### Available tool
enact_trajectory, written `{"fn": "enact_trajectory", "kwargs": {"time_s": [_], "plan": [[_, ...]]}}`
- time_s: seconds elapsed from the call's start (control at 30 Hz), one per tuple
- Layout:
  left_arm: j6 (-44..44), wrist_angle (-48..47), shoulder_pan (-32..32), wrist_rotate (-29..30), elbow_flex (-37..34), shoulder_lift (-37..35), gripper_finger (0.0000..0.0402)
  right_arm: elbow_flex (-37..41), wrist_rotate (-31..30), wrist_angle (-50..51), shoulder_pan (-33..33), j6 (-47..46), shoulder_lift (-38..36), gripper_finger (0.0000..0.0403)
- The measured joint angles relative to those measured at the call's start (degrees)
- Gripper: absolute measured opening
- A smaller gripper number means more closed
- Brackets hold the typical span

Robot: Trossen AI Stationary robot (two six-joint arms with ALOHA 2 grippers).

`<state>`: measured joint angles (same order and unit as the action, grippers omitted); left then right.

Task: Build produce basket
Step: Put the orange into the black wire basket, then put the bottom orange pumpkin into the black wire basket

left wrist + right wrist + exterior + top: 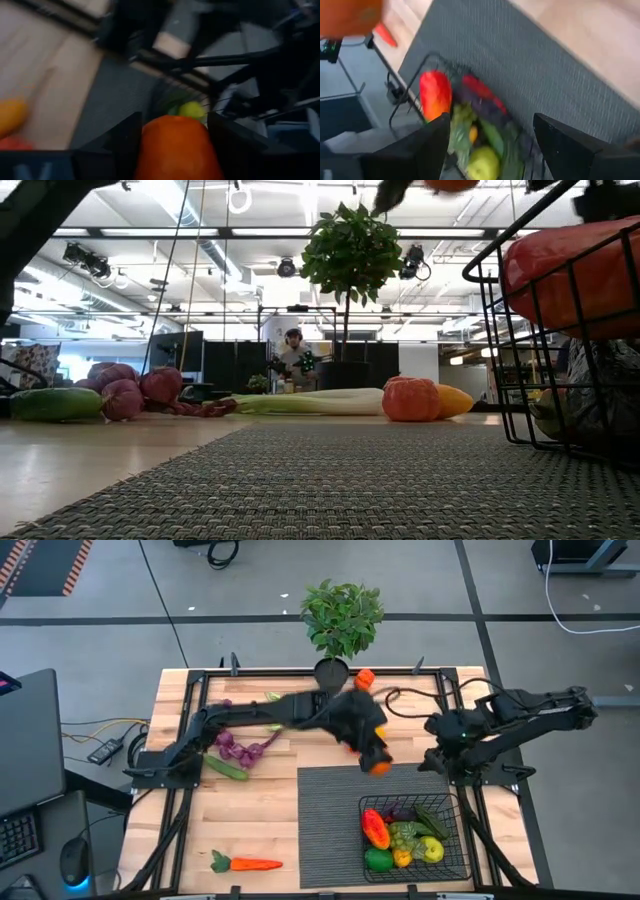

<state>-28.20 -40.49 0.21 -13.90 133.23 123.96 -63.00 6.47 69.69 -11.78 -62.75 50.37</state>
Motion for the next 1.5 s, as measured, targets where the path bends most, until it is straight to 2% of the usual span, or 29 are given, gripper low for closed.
{"fn": "enact_trajectory", "kwargs": {"time_s": [0.2, 0.43, 0.6, 0.73, 0.87, 1.0, 1.13, 1.27, 1.37, 1.5], "plan": [[0.90, 10.39, -6.42, 4.14, 0.00, 1.37, 0.0212, 0.00, 4.40, 2.19, -6.88, -11.44, 0.32, 0.0289], [3.01, 20.74, -12.64, 9.09, -0.74, 4.32, 0.0227, 0.00, 8.36, 2.74, -20.21, -26.00, 2.87, 0.0283], [1.87, 28.18, -14.30, 13.14, -0.77, 8.47, 0.0219, 0.00, 8.13, 2.21, -29.65, -31.22, 3.78, 0.0274], [-1.86, 32.17, -14.38, 15.96, -0.66, 11.54, 0.0221, 0.00, 3.51, 0.48, -36.33, -36.49, 3.72, 0.0268], [-7.84, 31.50, -14.02, 18.59, -0.76, 13.45, 0.0247, 0.00, -5.81, -3.51, -42.04, -39.90, 4.84, 0.0268], [-11.61, 31.61, -13.37, 18.67, -0.75, 13.84, 0.0282, 0.00, -13.73, -6.40, -46.00, -38.71, 7.53, 0.0268], [-13.39, 31.13, -12.82, 18.74, -0.70, 13.84, 0.0310, 0.00, -14.36, -6.15, -47.74, -34.33, 10.68, 0.0268], [-14.64, 29.31, -11.44, 18.78, -0.70, 13.48, 0.0314, 0.00, -14.48, -5.22, -48.10, -30.78, 12.73, 0.0268], [-15.77, 24.38, -10.00, 18.83, 0.25, 13.00, 0.0315, 0.00, -15.61, -5.33, -48.10, -30.98, 12.90, 0.0268], [-15.99, 13.04, -7.27, 18.83, 1.40, 12.35, 0.0313, 0.00, -19.50, -5.31, -48.10, -31.56, 12.47, 0.0268]]}}
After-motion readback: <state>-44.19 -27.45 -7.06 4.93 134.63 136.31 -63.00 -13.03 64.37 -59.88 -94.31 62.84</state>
